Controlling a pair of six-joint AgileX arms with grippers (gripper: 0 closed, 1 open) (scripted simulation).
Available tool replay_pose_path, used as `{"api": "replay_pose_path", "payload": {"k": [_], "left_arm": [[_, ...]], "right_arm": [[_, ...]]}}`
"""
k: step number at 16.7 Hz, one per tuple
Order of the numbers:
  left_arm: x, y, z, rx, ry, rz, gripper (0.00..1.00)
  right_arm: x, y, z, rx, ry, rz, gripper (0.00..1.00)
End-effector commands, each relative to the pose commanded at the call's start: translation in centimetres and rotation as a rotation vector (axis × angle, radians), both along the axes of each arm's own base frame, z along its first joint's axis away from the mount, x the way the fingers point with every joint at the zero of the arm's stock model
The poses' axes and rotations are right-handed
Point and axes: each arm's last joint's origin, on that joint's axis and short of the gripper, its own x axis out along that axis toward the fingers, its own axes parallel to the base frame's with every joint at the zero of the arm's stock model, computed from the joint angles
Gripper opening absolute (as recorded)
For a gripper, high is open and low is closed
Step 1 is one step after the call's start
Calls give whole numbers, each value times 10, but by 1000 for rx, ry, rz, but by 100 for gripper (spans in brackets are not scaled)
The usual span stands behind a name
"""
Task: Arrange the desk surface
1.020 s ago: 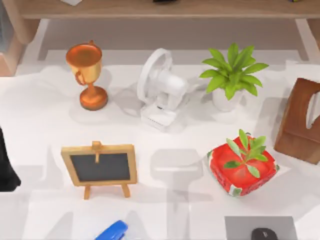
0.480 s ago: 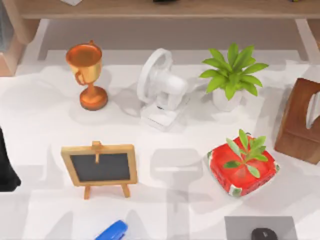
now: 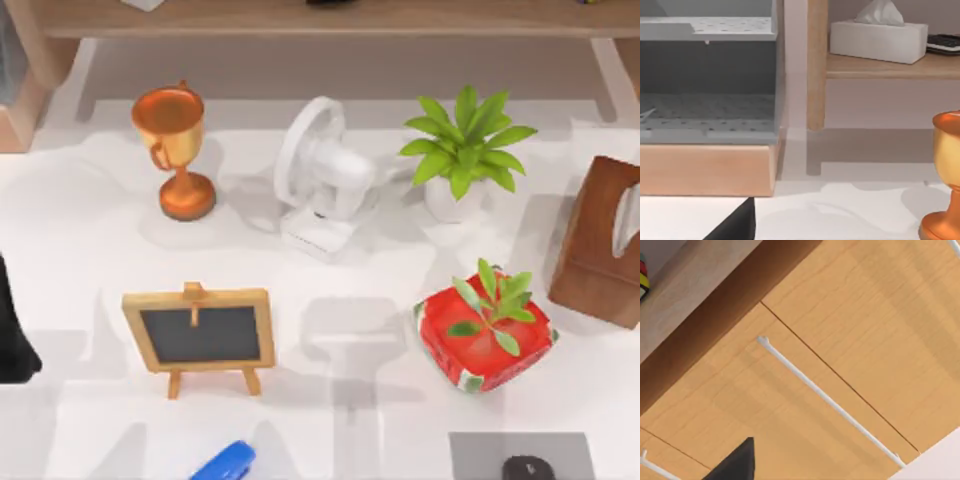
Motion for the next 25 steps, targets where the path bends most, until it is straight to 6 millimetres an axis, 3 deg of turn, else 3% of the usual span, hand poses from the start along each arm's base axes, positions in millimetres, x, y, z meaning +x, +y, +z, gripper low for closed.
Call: {"api": "replay_pose_path", "payload": {"k": [2,4,8,11,14,21,25], "left_arm": [[0,0,0,0,0,0,100],[0,0,0,0,0,0,100],[0,0,0,0,0,0,100],[0,0,0,0,0,0,100],[0,0,0,0,0,0,100],[0,0,2,1,1,-3,100],[1,-3,39,-1,-8,0,100]], "right_arm": [[-50,15,4,149,-65,43,100],[-92,26,-7,298,-107,90,100],[-137,37,-56,580,-102,165,100],[-147,41,-92,740,-59,190,100],[-149,43,-111,821,-25,194,100],[-149,43,-113,826,-22,195,100],[-149,43,-113,826,-22,195,100]]}}
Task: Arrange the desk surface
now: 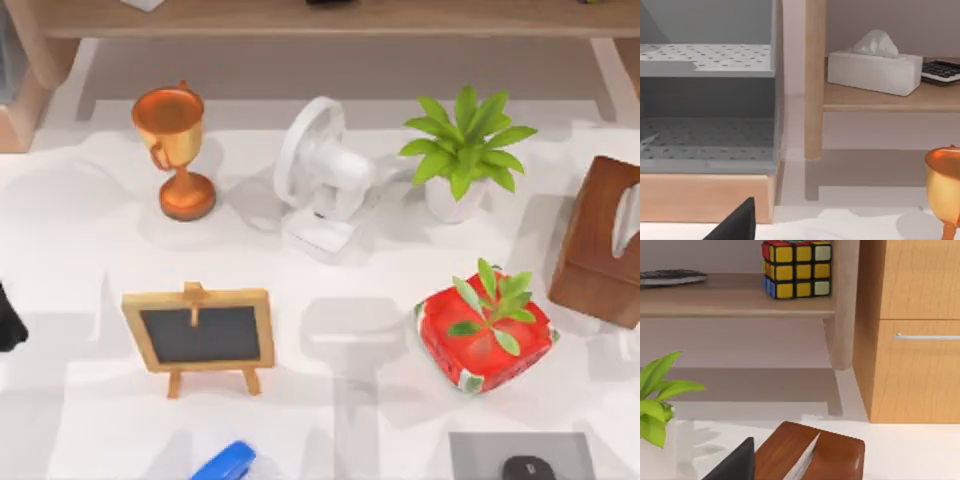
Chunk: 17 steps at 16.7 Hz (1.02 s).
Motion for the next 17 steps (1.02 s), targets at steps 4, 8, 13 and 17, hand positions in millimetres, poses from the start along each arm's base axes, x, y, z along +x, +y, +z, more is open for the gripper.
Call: {"api": "replay_pose_path", "payload": {"k": [4,8,13,17], "left_arm": [[18,-8,76,-2,-1,-9,100],[62,-26,159,-6,-4,-14,100],[147,-74,233,-13,-5,-15,100],[214,-130,257,-19,-6,-14,100]], "right_arm": [[0,0,0,0,0,0,100],[0,0,0,0,0,0,100],[0,0,0,0,0,0,100],[0,0,0,0,0,0,100]]}}
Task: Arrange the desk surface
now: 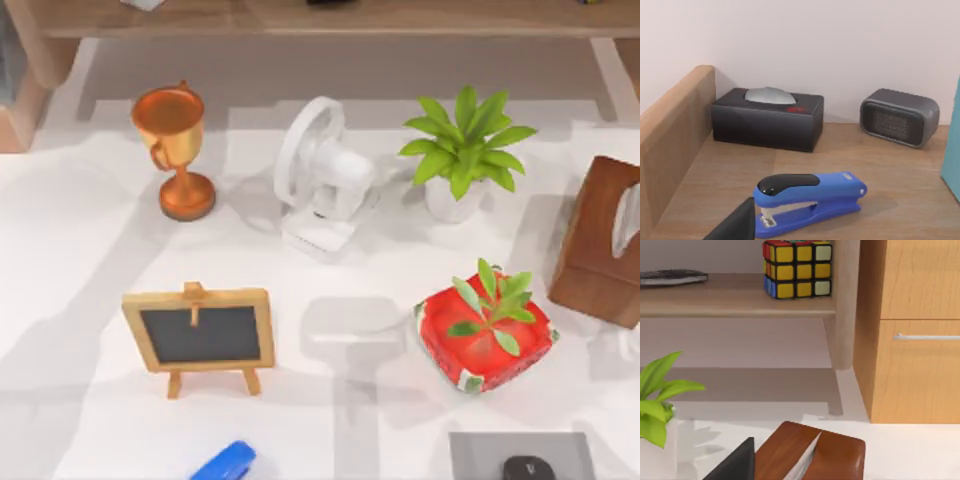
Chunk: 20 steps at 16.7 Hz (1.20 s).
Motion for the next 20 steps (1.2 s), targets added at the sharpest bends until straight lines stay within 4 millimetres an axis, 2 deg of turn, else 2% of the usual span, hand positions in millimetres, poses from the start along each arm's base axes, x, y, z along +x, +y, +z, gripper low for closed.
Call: {"api": "replay_pose_path", "payload": {"k": [4,7,9,12,20], "left_arm": [[50,-58,-3,3,2,-2,100],[73,-92,-13,5,2,-3,100],[82,-108,-19,8,3,-5,100],[87,-119,-24,7,3,-3,100],[92,-118,-24,7,3,-4,100]], "right_arm": [[0,0,0,0,0,0,100],[0,0,0,0,0,0,100],[0,0,0,0,0,0,100],[0,0,0,0,0,0,100],[0,0,0,0,0,0,100]]}}
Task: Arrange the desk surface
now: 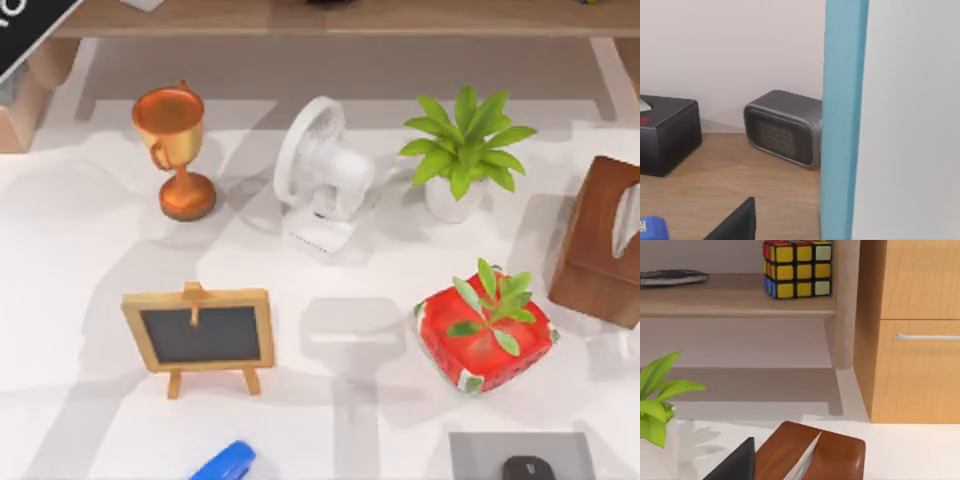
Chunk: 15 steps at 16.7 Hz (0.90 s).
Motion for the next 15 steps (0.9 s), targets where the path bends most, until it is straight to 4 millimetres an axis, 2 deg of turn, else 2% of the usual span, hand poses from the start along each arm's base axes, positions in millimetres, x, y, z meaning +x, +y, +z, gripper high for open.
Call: {"api": "replay_pose_path", "payload": {"k": [5,9,15], "left_arm": [[14,-1,0,0,0,0,100],[15,-1,0,0,0,0,100],[15,-1,0,0,0,0,55]], "right_arm": [[0,0,0,0,0,0,100],[0,0,0,0,0,0,100],[0,0,0,0,0,0,100]]}}
